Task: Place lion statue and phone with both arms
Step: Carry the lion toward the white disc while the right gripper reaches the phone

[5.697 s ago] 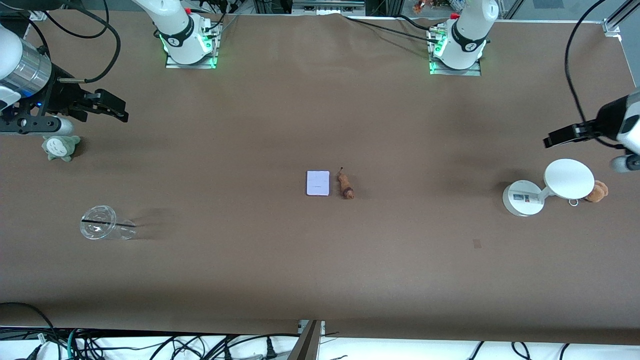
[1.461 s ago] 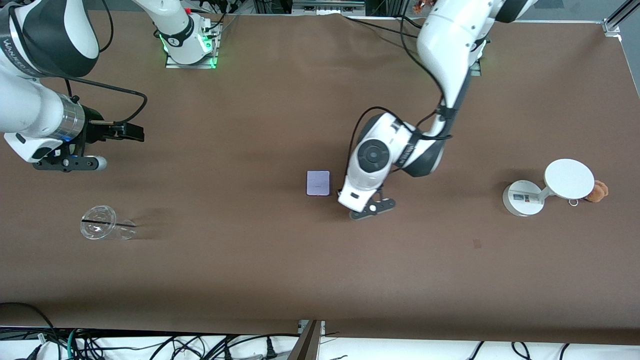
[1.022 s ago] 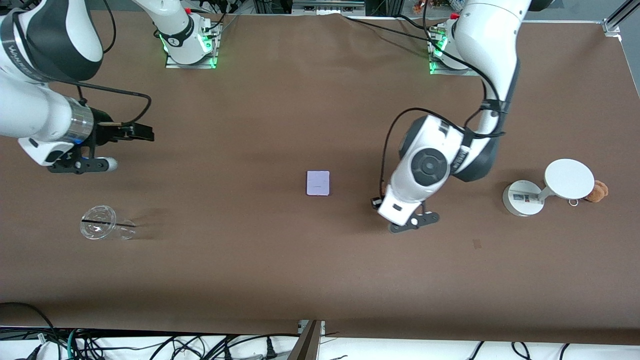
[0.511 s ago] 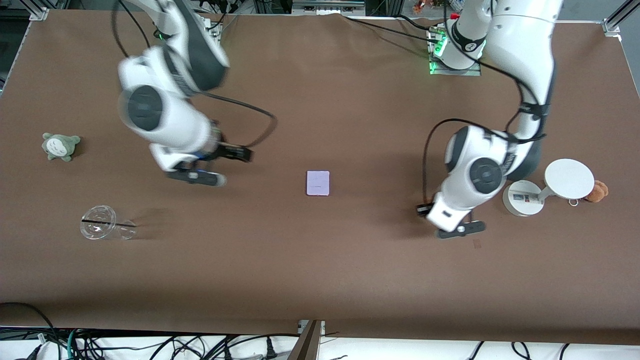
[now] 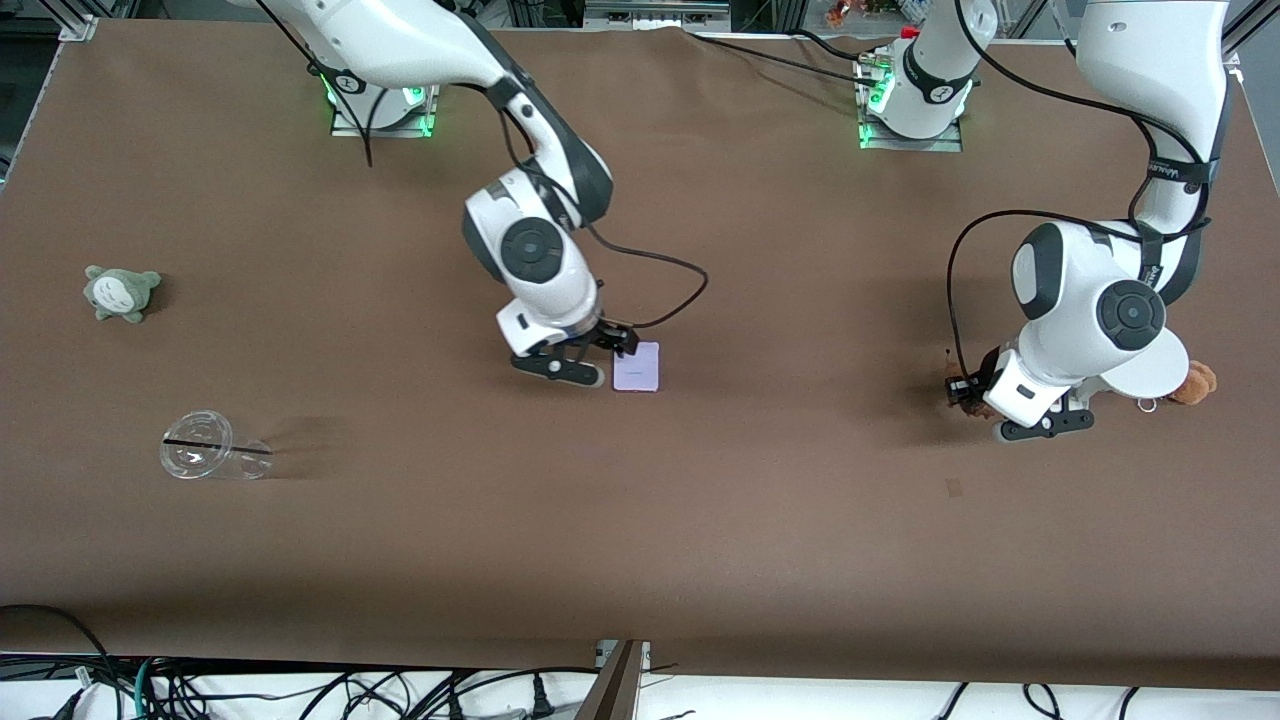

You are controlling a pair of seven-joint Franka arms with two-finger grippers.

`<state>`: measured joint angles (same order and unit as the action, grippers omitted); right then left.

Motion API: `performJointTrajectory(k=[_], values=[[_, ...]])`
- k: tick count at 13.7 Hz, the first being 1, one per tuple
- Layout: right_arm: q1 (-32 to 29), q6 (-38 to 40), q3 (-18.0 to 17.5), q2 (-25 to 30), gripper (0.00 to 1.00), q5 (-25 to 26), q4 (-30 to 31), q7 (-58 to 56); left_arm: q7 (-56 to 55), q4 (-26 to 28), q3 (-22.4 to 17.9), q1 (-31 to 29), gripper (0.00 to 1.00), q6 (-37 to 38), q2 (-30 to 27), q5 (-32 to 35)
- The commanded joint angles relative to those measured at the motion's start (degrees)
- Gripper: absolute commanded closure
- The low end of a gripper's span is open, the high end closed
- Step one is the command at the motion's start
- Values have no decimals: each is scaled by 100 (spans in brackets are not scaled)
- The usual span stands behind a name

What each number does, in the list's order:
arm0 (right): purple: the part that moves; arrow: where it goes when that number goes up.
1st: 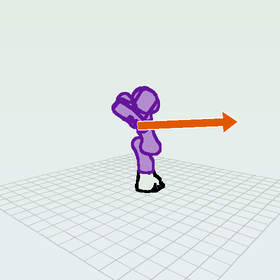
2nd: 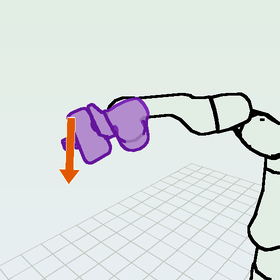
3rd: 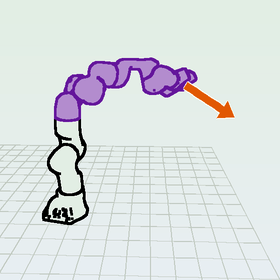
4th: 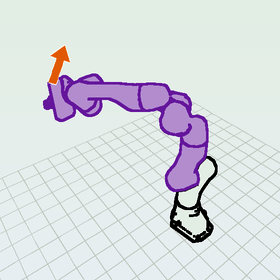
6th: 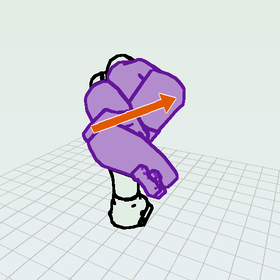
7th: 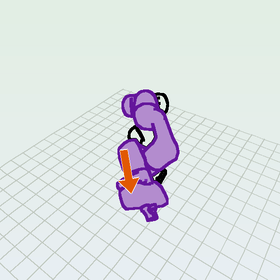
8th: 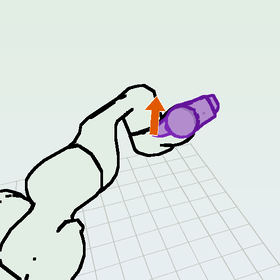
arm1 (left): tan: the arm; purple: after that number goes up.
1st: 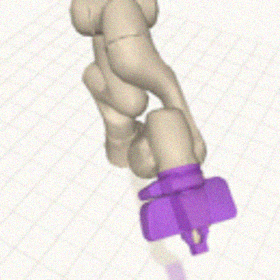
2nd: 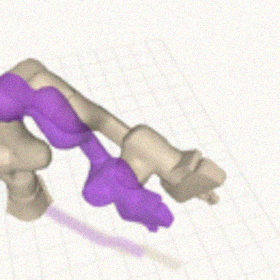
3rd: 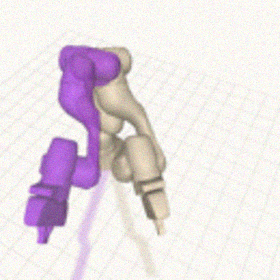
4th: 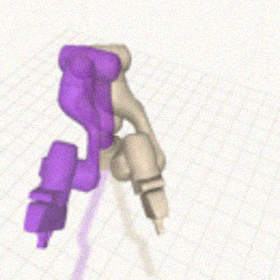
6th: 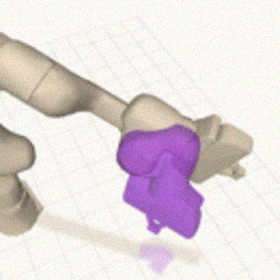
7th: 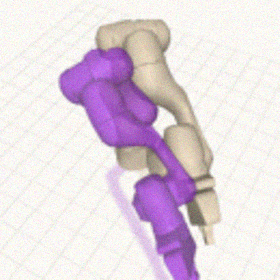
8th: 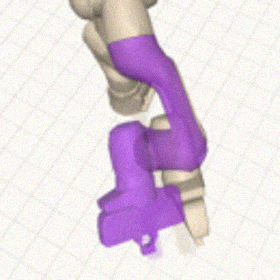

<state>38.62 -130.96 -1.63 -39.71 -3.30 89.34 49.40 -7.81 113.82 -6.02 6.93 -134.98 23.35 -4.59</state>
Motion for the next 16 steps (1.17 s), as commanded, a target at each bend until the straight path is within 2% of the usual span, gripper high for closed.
performJointTrajectory(k=[1, 5, 8, 13, 14, 16], values=[[391, -183, 93, -484, 0, 547, -434, 193, 620, 298, 75, -358, 100, -431, -68, 11], [646, -728, 110, -854, 0, 883, -435, 202, 807, 298, 75, -429, 100, -520, 82, 11], [743, -1115, 154, -1056, 0, 927, -443, 307, 816, 316, 75, -429, 100, -660, 187, 11], [840, -1204, 225, -1145, 1, 1296, -443, 290, 825, 325, 75, -421, 100, -924, 372, 11], [814, -1195, 233, -1127, 4, 1296, -443, 246, 825, 342, 75, -421, 100, -933, 398, 11], [788, -1195, 242, -1101, 16, 1296, -443, 184, 825, 351, 75, -412, 100, -1012, 442, 11]])
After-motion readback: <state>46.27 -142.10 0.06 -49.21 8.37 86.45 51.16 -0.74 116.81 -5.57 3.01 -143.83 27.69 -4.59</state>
